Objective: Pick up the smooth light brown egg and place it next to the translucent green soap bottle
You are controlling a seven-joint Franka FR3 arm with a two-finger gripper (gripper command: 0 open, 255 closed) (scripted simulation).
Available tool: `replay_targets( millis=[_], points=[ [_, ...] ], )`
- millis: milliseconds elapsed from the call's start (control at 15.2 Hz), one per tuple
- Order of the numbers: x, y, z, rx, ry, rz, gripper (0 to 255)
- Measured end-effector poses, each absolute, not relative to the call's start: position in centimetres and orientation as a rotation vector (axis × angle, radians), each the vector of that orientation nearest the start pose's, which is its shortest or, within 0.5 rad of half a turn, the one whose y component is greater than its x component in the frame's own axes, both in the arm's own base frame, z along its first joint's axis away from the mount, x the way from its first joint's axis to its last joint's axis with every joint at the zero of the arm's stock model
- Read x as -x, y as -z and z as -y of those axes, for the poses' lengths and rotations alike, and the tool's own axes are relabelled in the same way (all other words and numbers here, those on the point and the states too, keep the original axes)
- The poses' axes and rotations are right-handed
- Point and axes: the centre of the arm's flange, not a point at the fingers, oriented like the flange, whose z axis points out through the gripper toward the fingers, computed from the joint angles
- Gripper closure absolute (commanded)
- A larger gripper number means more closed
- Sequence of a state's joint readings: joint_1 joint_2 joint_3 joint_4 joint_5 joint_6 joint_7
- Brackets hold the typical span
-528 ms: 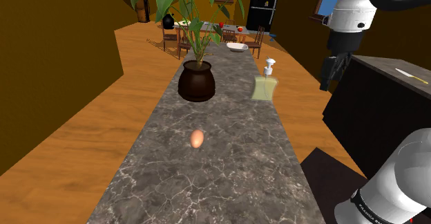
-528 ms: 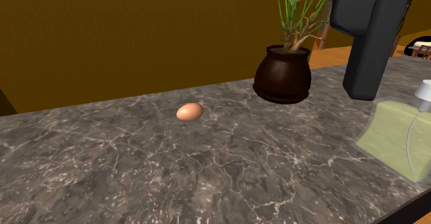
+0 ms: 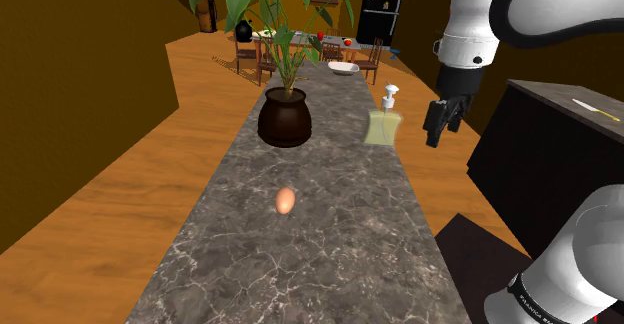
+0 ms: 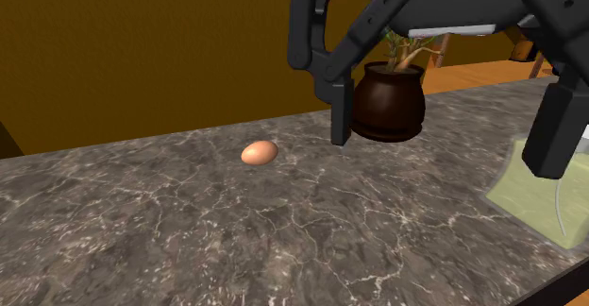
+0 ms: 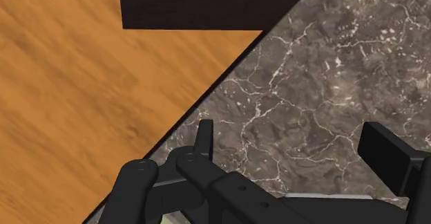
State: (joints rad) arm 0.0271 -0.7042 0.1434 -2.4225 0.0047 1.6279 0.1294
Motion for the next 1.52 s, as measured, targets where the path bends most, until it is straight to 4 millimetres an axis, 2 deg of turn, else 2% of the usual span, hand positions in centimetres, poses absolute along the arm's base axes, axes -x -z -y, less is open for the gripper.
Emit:
replay_targets(
  millis=[198,330,726,1518],
  points=[
    [-33.8,-52.1,-9.0,3.241,-0.107,-0.002,0],
    [-35.2,-50.3,-10.8,3.243,-0.09,-0.006,0],
    [-38.6,-46.5,-16.8,3.248,-0.036,-0.017,0],
    [-45.7,-39.7,-28.2,3.252,0.073,-0.037,0]
  ],
)
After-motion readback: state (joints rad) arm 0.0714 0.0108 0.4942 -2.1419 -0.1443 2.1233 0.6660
